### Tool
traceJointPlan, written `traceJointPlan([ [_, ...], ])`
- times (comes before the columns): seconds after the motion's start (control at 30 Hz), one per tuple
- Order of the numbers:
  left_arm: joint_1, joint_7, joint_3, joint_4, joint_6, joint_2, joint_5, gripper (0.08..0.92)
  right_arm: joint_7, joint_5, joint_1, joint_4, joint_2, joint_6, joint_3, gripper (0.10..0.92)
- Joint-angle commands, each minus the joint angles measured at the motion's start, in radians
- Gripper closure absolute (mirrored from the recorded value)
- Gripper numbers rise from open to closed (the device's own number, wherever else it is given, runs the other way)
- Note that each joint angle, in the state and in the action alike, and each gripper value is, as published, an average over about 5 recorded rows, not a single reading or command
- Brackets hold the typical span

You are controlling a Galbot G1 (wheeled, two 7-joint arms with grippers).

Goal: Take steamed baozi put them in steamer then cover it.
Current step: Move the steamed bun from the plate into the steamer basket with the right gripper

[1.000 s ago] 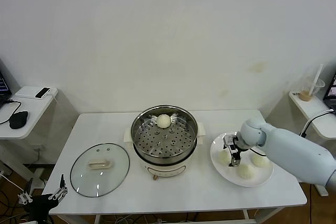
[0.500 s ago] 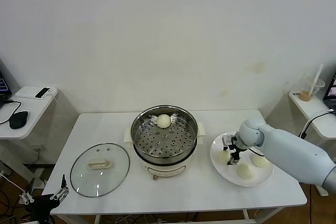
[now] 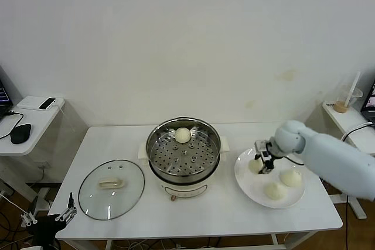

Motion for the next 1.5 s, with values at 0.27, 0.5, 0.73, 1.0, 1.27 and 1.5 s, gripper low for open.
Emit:
traceJointPlan([
  [0.27, -0.006, -0.001, 0.002, -0.015, 0.001, 0.007, -0.005, 0.177, 0.034, 0.384, 0.527, 0.177, 0.079, -0.129, -0.245, 0.448],
  [0.5, -0.014, -0.001, 0.004, -0.016, 0.004, 0.007, -0.006, 0.177, 0.114, 0.522, 0.513, 0.187, 0.246, -0.214, -0.287, 0.44],
  [0.73, -0.019, -0.001, -0.011, -0.013, 0.004, 0.002, -0.008, 0.177, 0.173, 0.558, 0.411, 0.062, 0.462, -0.257, -0.29, 0.44],
  [1.0, -0.01, -0.003, -0.027, -0.013, 0.001, -0.005, -0.008, 0.177, 0.213, 0.537, 0.31, -0.089, 0.629, -0.273, -0.296, 0.44],
  [1.27, -0.007, -0.004, -0.029, -0.014, -0.001, -0.013, -0.007, 0.177, 0.224, 0.51, 0.248, -0.204, 0.698, -0.276, -0.265, 0.44],
  [1.5, -0.01, -0.004, -0.029, -0.008, -0.002, -0.011, -0.008, 0.177, 0.225, 0.467, 0.22, -0.259, 0.729, -0.268, -0.262, 0.44],
])
